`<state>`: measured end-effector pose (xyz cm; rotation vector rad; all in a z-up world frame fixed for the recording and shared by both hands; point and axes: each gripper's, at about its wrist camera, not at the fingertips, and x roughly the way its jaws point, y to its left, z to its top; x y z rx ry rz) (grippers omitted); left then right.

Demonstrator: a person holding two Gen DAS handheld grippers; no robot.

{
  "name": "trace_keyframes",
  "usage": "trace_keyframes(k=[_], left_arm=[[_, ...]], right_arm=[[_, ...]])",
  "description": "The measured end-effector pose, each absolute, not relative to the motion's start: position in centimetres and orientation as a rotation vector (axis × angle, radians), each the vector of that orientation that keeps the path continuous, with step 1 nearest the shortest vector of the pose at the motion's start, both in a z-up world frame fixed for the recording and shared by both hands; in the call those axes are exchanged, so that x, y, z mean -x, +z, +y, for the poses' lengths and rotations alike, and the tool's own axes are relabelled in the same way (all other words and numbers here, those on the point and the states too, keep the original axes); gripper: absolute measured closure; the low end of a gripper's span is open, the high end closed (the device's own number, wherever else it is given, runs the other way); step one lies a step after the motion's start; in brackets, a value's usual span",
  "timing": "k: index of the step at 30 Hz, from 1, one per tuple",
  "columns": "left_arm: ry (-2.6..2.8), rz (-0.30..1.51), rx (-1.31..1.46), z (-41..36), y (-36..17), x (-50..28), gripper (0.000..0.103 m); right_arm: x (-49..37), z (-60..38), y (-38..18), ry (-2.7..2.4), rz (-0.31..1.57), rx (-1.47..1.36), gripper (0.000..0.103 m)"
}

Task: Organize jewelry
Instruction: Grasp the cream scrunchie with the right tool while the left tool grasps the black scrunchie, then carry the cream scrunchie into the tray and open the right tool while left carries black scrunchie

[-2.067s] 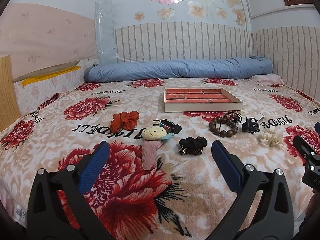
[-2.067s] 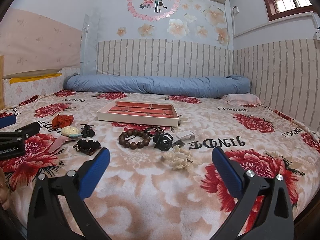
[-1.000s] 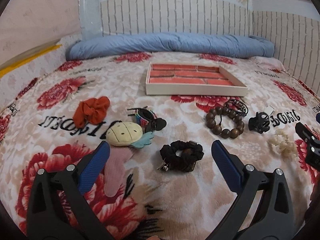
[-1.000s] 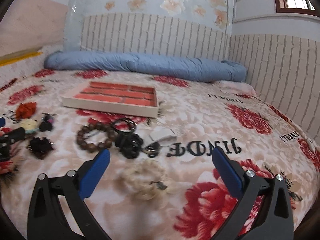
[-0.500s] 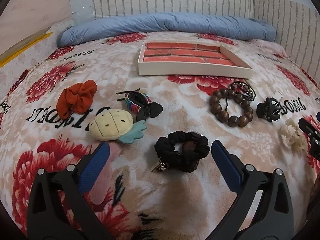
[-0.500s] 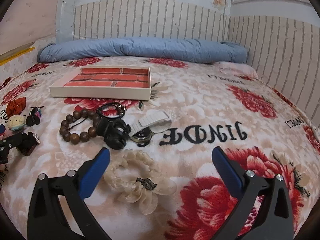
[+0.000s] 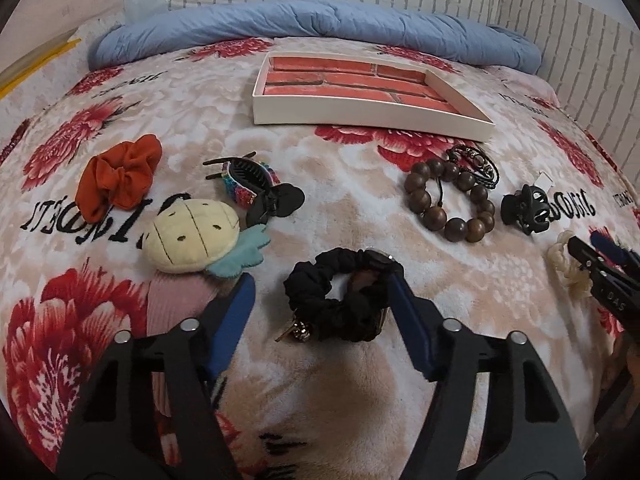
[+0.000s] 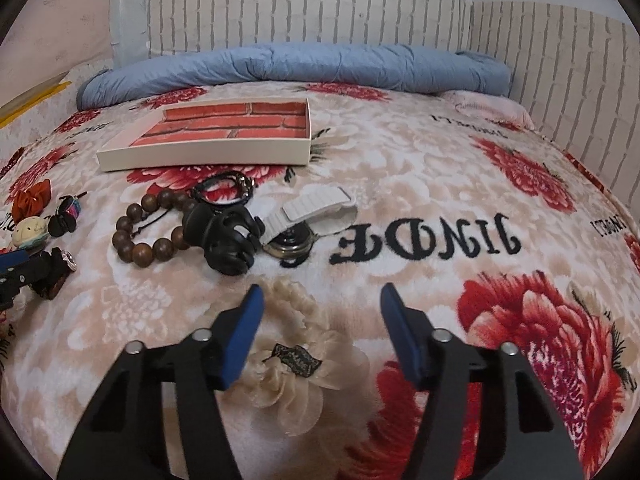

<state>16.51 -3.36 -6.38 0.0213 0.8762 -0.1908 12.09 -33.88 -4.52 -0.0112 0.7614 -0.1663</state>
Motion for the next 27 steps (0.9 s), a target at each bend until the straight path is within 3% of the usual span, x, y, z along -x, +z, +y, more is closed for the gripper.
trace_keyframes(k=[9,13,27], left_arm=[[-0.263,0.921,0.008,-3.2,-7.1,-17.6,0.060],[-0.283,0.942,0.042,-2.7,-7.2,-18.1,0.075],[-0.281,0.922,0.011,-2.2,-7.0,-17.7,0.086]], right_arm=[[-13.1,-33.8,-5.7,-0.141,0.837,0.010,0.059],[-13.3,-33.8,-6.0,-0.130,0.859,0.009,0.064],[-13.4,-33.5,-6.0,-0.088,0.864,0.003,0.087]])
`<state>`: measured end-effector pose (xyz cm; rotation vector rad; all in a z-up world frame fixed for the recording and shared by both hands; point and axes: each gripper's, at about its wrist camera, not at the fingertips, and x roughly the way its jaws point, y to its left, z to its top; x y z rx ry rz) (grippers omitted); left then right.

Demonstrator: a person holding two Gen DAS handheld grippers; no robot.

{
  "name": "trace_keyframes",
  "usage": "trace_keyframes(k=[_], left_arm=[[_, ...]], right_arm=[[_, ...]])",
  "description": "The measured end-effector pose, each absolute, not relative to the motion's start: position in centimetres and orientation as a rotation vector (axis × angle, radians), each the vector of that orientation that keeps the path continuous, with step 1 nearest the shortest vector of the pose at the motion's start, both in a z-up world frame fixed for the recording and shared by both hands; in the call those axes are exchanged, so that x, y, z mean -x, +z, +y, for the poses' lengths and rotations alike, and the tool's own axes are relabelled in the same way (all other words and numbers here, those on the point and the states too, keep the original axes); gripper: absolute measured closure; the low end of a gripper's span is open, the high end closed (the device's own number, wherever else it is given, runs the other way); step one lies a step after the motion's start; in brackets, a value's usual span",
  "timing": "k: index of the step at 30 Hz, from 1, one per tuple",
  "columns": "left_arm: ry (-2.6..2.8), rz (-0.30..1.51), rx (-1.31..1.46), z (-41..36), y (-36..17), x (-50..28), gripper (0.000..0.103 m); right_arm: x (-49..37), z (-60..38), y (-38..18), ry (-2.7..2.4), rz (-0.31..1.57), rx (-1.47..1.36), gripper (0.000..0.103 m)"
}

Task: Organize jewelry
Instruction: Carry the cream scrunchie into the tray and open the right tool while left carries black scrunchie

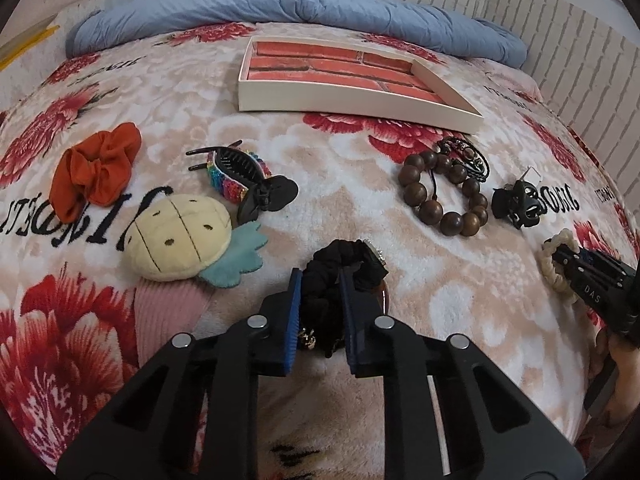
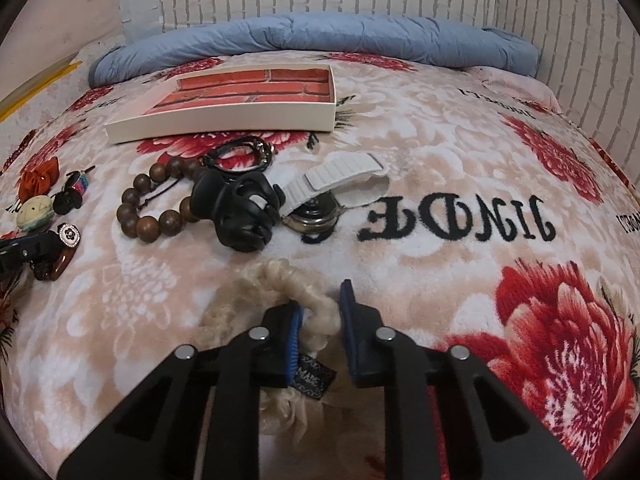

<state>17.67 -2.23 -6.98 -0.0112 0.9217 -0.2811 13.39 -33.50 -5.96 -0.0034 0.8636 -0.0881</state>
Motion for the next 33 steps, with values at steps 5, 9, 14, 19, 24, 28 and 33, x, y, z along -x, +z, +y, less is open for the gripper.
trace_keyframes(k=[5,9,14,19,24,28,33], left_arm=[[-0.267,0.905,-0.004,-2.0,-6.6,-17.3,0.087],[-0.255,0.872,-0.026,-1.9,-5.6,-17.1,0.087],[-0.237,0.819,-0.042,-1.6,-3.3,-17.6,0.087],[-0.233,0.746,-0.050,-1.5,0.2,-19.9,0.087],[-0.222,0.675,-0.047,-1.3,3.9,-23.6,0.087],[-0.223,0.646,-0.063,-1.8,5.9,-27.6,0.087],[-0.205,0.623,-0.106,-3.8,6.5,-33.2,0.087]], right_arm=[[-13.0,-33.3,-5.3,-0.087,0.836,0.009,0.088],[-12.9,-32.9,-4.2,-0.073,0.808,0.017,0.088],[-13.9,-32.2,-2.2,-0.041,0.772,0.030,0.088],[-16.7,-31.7,0.5,-0.011,0.725,0.021,0.088],[-21.0,-31.1,3.2,0.012,0.679,0.033,0.088],[-25.3,-30.7,4.2,0.021,0.672,0.032,0.088],[-32.2,-30.4,3.8,0.025,0.693,0.031,0.088]])
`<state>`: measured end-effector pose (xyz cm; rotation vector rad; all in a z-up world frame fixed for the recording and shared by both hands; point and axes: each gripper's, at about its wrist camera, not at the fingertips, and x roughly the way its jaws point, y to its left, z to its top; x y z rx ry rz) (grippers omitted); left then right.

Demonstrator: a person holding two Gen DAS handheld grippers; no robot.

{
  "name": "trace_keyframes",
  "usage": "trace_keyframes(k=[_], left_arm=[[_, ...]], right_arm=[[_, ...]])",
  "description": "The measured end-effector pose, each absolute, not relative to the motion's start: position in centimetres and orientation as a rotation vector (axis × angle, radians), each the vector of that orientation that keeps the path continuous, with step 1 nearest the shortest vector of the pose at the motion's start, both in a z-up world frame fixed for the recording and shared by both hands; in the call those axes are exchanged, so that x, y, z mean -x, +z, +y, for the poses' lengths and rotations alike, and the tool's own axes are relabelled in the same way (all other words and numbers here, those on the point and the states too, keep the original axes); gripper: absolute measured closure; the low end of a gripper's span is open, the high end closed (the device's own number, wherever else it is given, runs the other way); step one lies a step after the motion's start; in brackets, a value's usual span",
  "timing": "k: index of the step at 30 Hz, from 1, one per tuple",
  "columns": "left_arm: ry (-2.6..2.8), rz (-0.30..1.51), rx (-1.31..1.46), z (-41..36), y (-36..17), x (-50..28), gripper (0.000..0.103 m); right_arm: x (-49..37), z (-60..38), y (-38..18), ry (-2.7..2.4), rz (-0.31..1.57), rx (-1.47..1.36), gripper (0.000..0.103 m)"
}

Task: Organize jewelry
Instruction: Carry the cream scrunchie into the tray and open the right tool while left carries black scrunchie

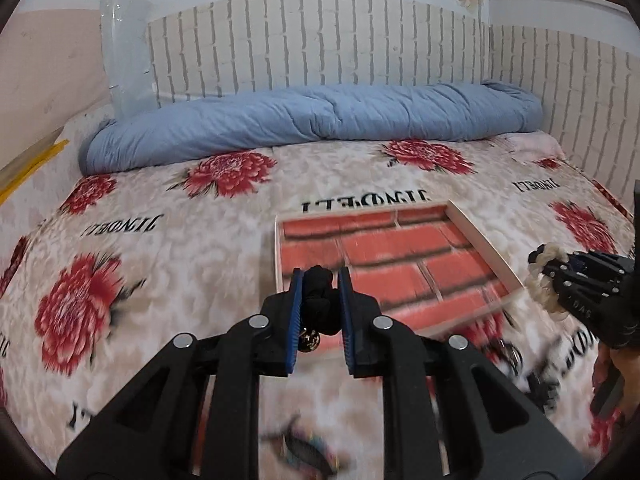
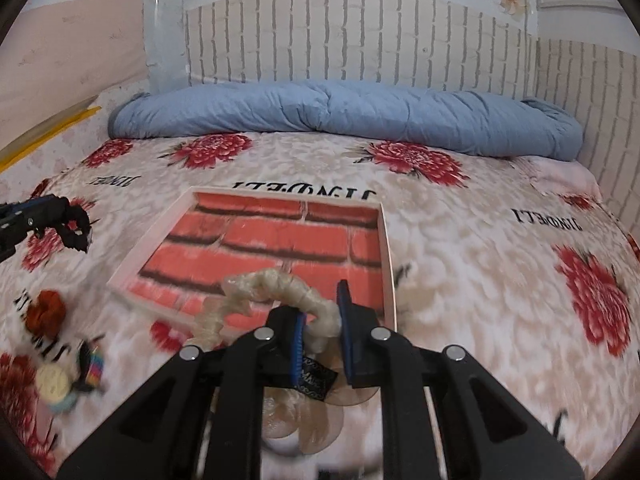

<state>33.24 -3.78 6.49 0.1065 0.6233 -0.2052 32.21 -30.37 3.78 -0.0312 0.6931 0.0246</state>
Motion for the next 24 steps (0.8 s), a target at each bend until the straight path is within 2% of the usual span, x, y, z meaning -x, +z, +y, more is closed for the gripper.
trace_keyframes(k=[8,14,24], left_arm=[[-0.180,0.695,-0.097,-6.5,3.9,-42.8,0.087],[-0.161,0.804,-0.073,-8.2,-0.1,-49.5,0.087],[-0.156,0.937,-0.045,-9.5,-4.9,-56.5,0.087]], right_arm=[[-41.5,-31.0,2.0,-0.009,0.753,-0.012,0.088],[-47.3,-32.2,-0.4,-0.067,0.836,-0.027,0.088],[-54.0,-34.2,-4.5,-0.105,0.974,-0.056,0.088]])
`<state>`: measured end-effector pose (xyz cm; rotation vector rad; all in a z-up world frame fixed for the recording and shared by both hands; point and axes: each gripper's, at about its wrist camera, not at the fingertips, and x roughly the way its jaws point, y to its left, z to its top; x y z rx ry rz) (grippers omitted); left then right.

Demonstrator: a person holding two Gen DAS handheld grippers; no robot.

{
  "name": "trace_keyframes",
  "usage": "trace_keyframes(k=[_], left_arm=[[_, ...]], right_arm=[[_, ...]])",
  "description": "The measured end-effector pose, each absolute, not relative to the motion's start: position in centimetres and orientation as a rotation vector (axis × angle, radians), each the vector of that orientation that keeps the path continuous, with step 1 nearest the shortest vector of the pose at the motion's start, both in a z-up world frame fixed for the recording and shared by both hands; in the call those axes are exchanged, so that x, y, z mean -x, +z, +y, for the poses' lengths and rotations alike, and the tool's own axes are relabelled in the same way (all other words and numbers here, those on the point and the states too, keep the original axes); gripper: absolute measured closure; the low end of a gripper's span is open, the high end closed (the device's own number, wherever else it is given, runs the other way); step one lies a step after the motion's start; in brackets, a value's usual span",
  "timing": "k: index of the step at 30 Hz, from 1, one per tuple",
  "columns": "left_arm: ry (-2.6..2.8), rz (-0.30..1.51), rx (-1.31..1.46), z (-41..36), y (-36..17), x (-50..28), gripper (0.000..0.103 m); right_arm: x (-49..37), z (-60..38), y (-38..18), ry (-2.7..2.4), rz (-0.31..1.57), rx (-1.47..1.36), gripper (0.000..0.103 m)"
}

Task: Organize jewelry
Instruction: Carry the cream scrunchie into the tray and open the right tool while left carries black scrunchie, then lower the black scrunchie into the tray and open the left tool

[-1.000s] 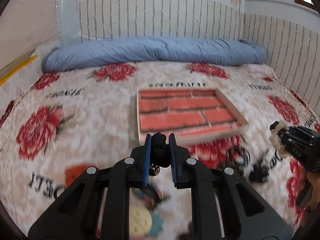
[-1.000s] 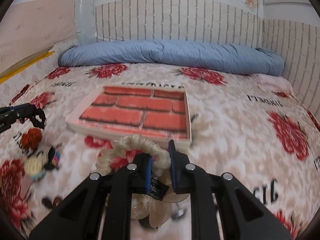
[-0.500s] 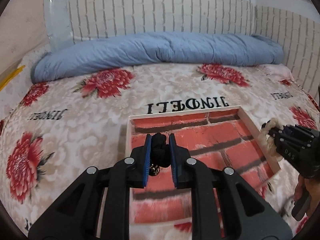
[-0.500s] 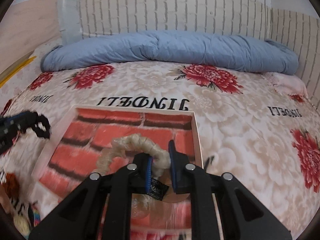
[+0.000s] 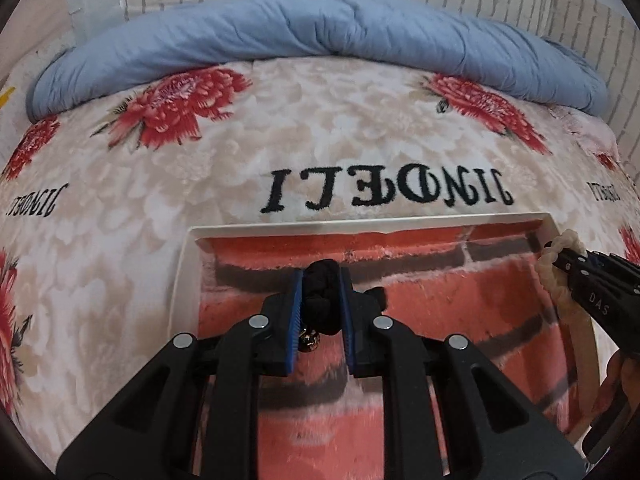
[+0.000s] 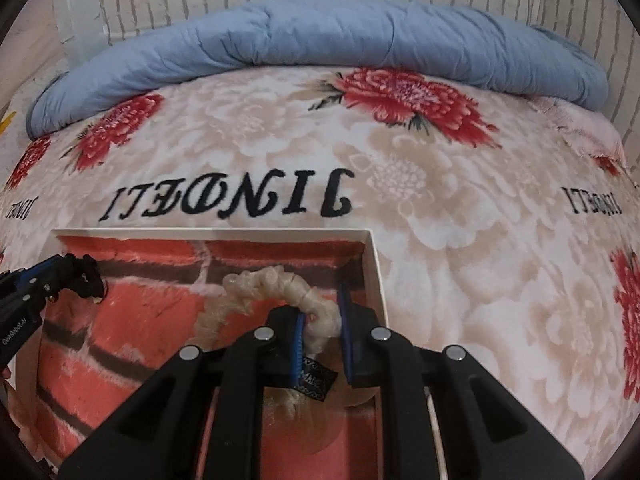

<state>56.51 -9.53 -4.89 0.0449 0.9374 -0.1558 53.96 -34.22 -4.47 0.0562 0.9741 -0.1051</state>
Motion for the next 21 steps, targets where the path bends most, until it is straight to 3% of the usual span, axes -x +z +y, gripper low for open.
trace_keyframes(k=[8,11,14,17,21], left_arm=[[-0.126,0.967,-0.083,-10.1,-6.4,-57.9,0.085],[-0.124,0.979,-0.080,-9.9,-6.5,-58.2,0.079],[-0.128,0.998,-0.087,-9.8,-6.6,-58.2,0.072],[-0.123,0.994,-0.091,-9.5,-6.0,-57.7,0.055],[-0.141,0.968,-0.096,-9.3,-4.0,-56.0,0.025]], right_arm=[[-55.8,-34.1,-6.3,-0.095,1.036,-0.071,0.084],[-55.9,-33.9,-6.6,-0.106,1.036,-0.050,0.074],[-56.1,-33.8,-6.5,-0.068,1.064,-0.072,0.054],[-55.8,-33.1,-5.4,-0.070,1.056,-0.039,0.046],[-54.7,-33.3,-3.6,-0.062,1.047,-0.042,0.033]])
